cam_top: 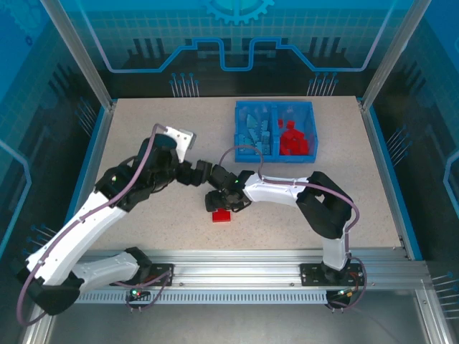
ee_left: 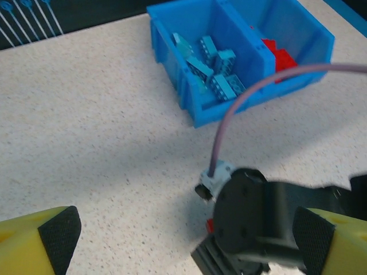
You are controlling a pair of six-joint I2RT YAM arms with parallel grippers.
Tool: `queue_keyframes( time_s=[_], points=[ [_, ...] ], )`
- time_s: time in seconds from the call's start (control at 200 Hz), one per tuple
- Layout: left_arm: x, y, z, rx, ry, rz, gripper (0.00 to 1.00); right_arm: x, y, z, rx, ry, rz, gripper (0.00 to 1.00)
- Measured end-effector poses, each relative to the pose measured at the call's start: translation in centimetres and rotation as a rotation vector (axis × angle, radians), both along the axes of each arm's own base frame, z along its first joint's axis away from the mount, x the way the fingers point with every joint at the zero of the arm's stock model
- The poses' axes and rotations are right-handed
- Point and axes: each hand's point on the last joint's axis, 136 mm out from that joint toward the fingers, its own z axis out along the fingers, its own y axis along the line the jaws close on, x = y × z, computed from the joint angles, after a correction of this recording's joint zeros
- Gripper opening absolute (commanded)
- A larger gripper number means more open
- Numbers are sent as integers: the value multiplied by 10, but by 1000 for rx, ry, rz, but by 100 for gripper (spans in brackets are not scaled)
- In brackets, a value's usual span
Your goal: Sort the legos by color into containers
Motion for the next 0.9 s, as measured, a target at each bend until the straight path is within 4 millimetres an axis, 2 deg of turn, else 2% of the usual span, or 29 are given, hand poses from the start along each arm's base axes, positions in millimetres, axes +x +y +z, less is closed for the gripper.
queue_keyframes(
  time_s=[0.26,0.38,0.605,0.74,0.9],
  points=[
    [-32,4,-8,-40,-75,-115,99,5,-11,-12,-78,2,-69,43],
    [-44,4,-18,-36,-71,-165,99,6,-15,-11,-99,-8,-88,30],
    [-58,-11,-45,-46,-3,-282,99,7,-25,-8,-129,-19,-100,25],
    [-66,-25,-51,-90,19,-363,98,9,-39,15,-106,-46,-103,22],
    [-69,-41,-50,-139,24,-439,97,30,-62,67,-48,-139,-118,22]
  ],
)
